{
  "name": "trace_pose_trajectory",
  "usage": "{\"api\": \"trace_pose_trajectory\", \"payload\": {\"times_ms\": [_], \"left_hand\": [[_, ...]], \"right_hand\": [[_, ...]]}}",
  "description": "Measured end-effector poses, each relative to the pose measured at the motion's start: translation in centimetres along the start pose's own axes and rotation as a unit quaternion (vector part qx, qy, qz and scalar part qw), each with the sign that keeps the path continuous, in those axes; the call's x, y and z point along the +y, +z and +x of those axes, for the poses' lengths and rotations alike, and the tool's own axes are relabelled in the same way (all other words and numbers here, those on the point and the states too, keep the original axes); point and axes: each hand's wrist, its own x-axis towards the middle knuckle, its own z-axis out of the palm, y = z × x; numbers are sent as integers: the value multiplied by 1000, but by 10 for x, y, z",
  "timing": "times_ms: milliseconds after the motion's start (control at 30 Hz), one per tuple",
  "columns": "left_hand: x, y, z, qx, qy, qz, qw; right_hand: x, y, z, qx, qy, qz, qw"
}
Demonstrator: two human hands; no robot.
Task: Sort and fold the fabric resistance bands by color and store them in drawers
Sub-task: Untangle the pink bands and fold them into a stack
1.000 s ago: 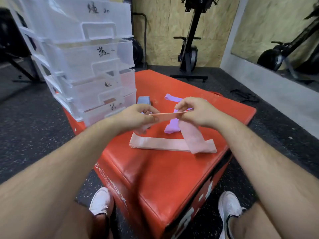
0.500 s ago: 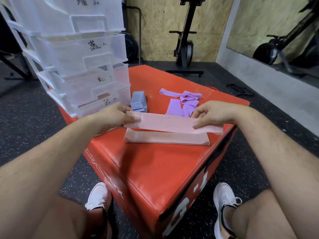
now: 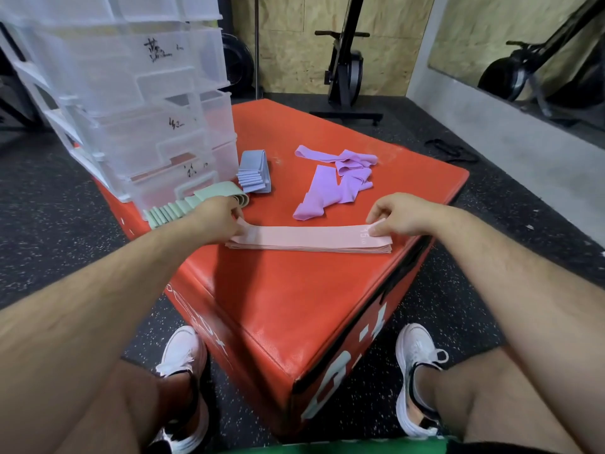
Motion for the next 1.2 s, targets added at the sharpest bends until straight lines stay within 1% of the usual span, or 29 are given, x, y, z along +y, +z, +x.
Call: {"api": "trace_pose_trajectory", "payload": {"times_ms": [167, 233, 267, 300, 367, 433, 533, 633, 700, 800, 833, 900, 967, 1100, 1200], "left_hand": [[-7, 10, 10, -5, 25, 49, 998], [-4, 11, 8, 3, 73, 72, 995], [-1, 12, 6, -1, 108, 75, 991], [4, 12, 2, -19, 143, 73, 987], [11, 14, -2, -79, 189, 67, 977], [13, 19, -2, -116, 201, 72, 970], [13, 25, 3, -120, 202, 48, 971], [13, 26, 7, -119, 205, 45, 970], [13, 29, 7, -110, 209, 52, 970], [20, 34, 3, -64, 234, 46, 969], [26, 36, 1, -52, 247, 41, 967], [42, 40, -3, -53, 273, 35, 960], [59, 45, -8, -72, 288, 38, 954], [77, 58, -12, -106, 295, 69, 947], [73, 62, -9, -119, 282, 81, 949]], "right_hand": [[4, 9, 5, -26, 1, -57, 998], [6, 10, 9, -5, -8, -93, 996], [7, 10, 9, -8, -15, -92, 996], [7, 9, 8, -27, -22, -71, 997], [5, 9, 3, -82, -34, -33, 995], [6, 10, 1, -105, -45, -55, 992], [8, 10, 3, -73, -52, -97, 991], [8, 10, 0, -71, -50, -102, 991], [7, 4, -5, -62, -24, -63, 996], [10, -9, -13, 26, 55, 21, 998], [12, -11, -15, 39, 86, 38, 995], [12, -9, -20, 4, 141, 84, 986], [9, -2, -24, -36, 169, 137, 975], [0, 6, -25, -32, 196, 188, 962], [-1, 8, -23, -49, 216, 189, 957]]}}
